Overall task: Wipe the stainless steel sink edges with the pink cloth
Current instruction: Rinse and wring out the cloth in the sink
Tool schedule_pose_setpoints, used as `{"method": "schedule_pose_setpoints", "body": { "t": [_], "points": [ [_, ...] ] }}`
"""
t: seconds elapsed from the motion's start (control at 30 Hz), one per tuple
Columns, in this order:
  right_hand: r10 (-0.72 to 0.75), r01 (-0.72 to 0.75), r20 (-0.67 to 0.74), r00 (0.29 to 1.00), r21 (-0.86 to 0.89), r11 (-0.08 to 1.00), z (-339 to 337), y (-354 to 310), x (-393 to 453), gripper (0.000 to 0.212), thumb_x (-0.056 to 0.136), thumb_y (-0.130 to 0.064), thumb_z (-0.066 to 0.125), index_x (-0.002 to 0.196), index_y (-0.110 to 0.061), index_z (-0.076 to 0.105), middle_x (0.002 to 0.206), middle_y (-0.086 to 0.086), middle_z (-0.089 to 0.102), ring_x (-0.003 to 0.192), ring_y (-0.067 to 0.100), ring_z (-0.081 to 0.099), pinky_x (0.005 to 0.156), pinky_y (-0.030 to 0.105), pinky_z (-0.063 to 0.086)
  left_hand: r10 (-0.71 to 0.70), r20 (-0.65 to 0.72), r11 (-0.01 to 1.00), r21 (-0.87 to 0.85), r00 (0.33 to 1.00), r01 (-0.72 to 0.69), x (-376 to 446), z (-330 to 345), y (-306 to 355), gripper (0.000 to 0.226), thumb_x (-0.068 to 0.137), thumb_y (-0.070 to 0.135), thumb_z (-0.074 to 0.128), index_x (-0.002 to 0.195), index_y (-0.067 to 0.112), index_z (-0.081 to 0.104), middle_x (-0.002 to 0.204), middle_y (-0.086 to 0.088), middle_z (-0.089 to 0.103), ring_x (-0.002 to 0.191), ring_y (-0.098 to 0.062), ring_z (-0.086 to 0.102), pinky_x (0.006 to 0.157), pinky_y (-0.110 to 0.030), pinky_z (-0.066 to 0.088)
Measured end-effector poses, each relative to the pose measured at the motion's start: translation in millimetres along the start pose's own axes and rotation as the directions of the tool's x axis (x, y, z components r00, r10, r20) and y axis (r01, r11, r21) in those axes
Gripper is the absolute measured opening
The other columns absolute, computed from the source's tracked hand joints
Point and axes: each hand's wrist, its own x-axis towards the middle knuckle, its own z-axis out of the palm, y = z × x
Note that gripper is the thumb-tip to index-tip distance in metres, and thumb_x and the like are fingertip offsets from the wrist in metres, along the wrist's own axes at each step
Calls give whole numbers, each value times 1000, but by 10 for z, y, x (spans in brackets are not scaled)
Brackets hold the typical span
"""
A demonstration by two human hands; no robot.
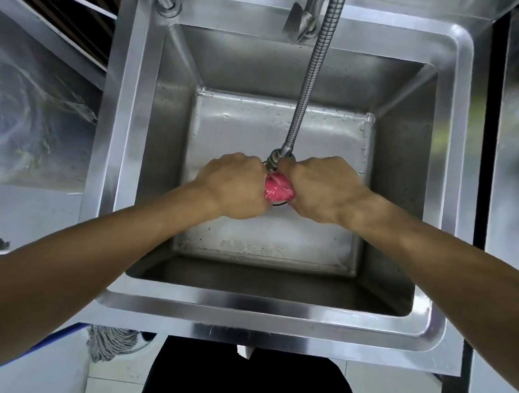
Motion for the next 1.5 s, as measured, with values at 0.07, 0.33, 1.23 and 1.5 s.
{"method": "schedule_pose_setpoints", "body": {
  "t": [0.07, 0.33, 1.23, 1.5],
  "points": [
    [-88, 78, -116, 989, -84, 993, 123, 32, -19, 34, 99, -24, 59, 130, -18, 47, 100, 3, 69, 77, 30, 67, 61, 35, 43, -10, 131, 982, -184, 991, 34, 5, 41, 36, 23, 81, 39, 68, 70, 21, 59, 76, -3, 65, 65, -20, 61, 56, -27, 41],
    [-107, 82, -537, 837, -71, 994, 769, 18, -21, 30, 76, -15, 75, 96, -12, 54, 68, 6, 63, 48, 29, 57, 42, 26, 35, 178, 509, 608, -730, 842, 312, -32, 417, -35, 46, 91, 16, 69, 49, 27, 52, 51, 1, 37, 44, -15, 26, 51, -33, 15],
    [-173, -319, 511, 842, 730, 605, 247, 61, -31, 25, 84, -22, 82, 80, -17, 59, 59, -1, 55, 48, 12, 50, 49, 26, 45, 607, -300, 739, 553, 735, -384, -21, 261, -377, 27, 75, 19, 84, 92, 10, 65, 75, -8, 67, 66, -34, 67, 47, -35, 49],
    [43, -43, -3, 999, 84, 996, 345, -4, -58, 26, 98, -23, 54, 124, -20, 48, 89, -1, 59, 73, 28, 54, 69, 35, 41, -12, 129, 988, -149, 992, 32, 82, 330, -35, 16, 76, 27, 70, 68, 17, 60, 68, 0, 60, 66, -22, 61, 57, -27, 44]
  ]
}}
